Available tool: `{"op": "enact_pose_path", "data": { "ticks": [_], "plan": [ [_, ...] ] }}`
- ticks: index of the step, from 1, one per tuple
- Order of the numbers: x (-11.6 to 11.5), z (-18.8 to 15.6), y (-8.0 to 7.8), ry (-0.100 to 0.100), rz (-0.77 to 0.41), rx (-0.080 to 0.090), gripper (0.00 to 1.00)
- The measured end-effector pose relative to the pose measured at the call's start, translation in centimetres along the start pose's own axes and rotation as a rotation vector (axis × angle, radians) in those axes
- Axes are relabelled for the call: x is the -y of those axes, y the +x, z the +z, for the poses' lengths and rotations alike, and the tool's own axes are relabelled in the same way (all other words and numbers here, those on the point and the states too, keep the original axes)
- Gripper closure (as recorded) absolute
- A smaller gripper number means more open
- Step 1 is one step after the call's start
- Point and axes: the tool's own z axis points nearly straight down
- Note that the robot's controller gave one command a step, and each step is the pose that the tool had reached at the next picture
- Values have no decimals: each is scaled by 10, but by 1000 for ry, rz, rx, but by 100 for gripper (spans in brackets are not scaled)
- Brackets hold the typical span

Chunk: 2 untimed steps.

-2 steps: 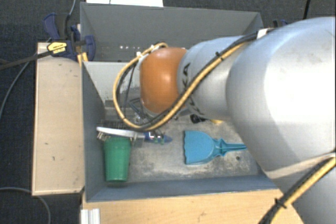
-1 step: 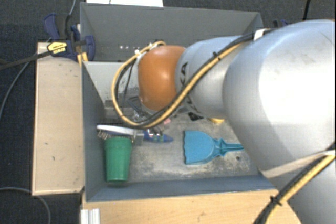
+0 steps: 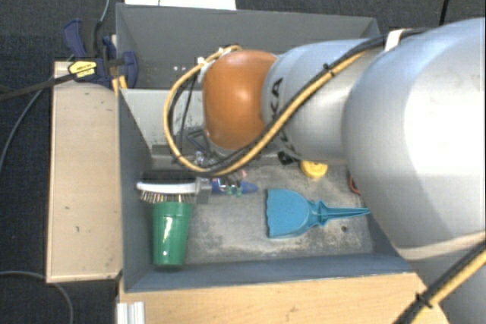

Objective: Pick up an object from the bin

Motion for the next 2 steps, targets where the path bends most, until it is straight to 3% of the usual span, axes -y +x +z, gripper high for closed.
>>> {"op": "enact_pose_path", "data": {
  "ticks": [1,2],
  "plan": [
    [-1,-44,-4,-5,-11,14,100],
    [-4,-81,1,0,-10,0,100]
  ]
}}
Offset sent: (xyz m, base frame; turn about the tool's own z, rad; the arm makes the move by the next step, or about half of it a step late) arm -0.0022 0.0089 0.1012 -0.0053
